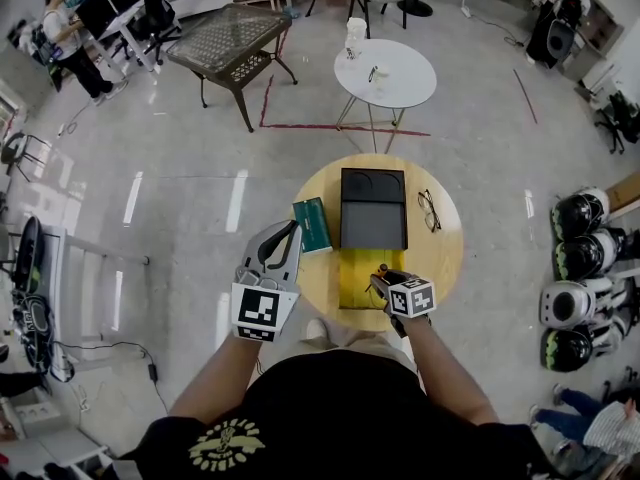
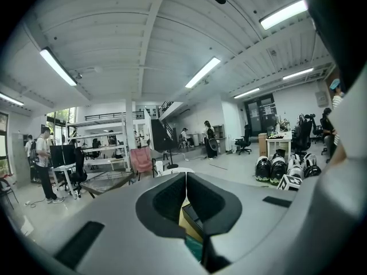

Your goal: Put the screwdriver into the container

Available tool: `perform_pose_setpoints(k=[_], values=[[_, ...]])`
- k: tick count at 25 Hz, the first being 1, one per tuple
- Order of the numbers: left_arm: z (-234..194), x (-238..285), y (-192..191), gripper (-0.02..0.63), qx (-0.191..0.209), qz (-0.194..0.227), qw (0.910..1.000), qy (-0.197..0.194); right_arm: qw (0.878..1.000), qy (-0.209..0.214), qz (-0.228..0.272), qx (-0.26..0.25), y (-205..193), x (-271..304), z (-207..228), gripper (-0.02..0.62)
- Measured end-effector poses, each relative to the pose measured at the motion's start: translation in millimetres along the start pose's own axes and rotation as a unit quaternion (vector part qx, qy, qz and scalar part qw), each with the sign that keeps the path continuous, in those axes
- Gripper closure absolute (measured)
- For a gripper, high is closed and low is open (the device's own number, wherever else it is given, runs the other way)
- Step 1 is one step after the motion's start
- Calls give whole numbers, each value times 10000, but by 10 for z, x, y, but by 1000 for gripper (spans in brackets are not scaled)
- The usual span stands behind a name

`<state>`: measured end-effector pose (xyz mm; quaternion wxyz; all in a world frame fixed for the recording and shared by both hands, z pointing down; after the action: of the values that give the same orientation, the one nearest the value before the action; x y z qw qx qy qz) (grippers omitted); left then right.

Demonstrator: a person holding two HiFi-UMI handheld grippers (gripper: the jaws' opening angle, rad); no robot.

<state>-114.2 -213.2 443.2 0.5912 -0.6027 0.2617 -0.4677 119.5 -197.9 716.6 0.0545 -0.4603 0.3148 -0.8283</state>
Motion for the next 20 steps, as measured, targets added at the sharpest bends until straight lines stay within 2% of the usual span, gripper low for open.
perform_pose_setpoints(k=[9,14,20], values=[[45,-10,79,586,165,24,9998,-52,9999,-73,-106,95,-139,151,69,463],[69,15,92,586,168,85,9997,-123,9993,-340,-141,-11,-204,139,111,459],[62,19,118,586,145,158,9996,-179,9991,-386,-116,-106,-204,4,102,459]])
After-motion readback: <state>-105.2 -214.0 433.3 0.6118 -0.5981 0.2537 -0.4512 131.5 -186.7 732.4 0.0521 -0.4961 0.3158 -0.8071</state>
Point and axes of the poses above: the fingertips, and each gripper's own axes: x forward along the fingers, z to its right, y out of its top, the point moved 5 cm from there along -x, backward along the fingers, and after that the axes turned 4 degrees about -y, right-handed, at the moved point
